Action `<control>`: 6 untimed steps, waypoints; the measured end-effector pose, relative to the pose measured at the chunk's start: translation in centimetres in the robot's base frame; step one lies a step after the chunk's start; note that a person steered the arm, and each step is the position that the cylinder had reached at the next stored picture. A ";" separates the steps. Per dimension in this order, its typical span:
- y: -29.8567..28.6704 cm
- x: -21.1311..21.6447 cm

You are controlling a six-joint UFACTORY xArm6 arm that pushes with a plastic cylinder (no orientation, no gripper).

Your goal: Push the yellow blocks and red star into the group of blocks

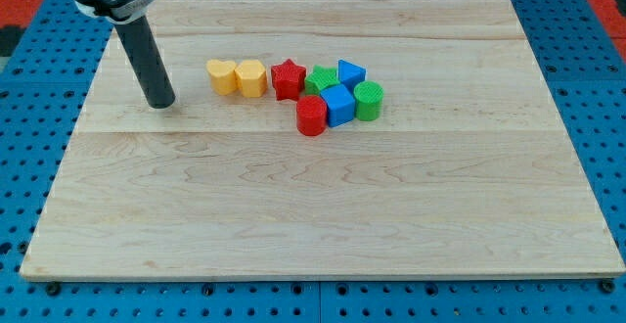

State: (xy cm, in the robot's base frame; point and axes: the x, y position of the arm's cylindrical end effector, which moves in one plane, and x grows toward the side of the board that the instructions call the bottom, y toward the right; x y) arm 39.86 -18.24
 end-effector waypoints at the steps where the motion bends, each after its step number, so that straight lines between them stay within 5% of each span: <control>1: 0.8 -1.1; 6: 8.3 -5.5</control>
State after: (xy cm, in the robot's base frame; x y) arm 34.38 -9.97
